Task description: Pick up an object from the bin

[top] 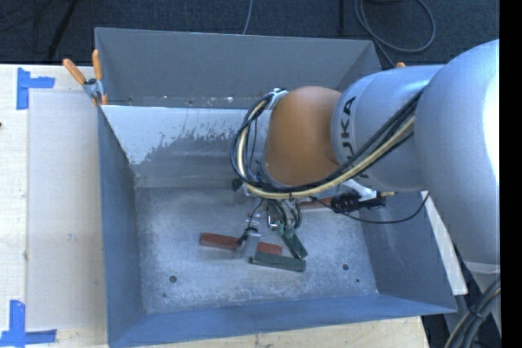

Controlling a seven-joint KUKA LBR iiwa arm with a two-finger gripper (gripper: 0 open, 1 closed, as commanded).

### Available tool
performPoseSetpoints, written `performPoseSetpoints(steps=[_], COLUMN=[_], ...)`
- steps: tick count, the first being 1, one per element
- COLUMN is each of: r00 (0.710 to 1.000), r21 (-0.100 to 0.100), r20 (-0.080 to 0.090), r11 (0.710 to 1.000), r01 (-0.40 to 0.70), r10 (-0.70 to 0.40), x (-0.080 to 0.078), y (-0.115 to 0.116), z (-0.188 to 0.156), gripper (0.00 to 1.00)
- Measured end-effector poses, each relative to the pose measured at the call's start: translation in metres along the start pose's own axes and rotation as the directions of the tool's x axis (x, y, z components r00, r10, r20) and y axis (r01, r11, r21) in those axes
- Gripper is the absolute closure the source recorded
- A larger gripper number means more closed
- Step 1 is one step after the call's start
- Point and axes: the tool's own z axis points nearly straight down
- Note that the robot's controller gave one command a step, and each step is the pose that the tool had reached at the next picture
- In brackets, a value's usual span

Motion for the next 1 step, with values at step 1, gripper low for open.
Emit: performPoseSetpoints(steps=[1], r00=[0.88], r21=[-0.002], r20=[0.004], r11=[0.88], r01=[-0.475], r10=[0.475], x=[0.019], y=[0.0086], z=[0.0204], gripper=[1.0])
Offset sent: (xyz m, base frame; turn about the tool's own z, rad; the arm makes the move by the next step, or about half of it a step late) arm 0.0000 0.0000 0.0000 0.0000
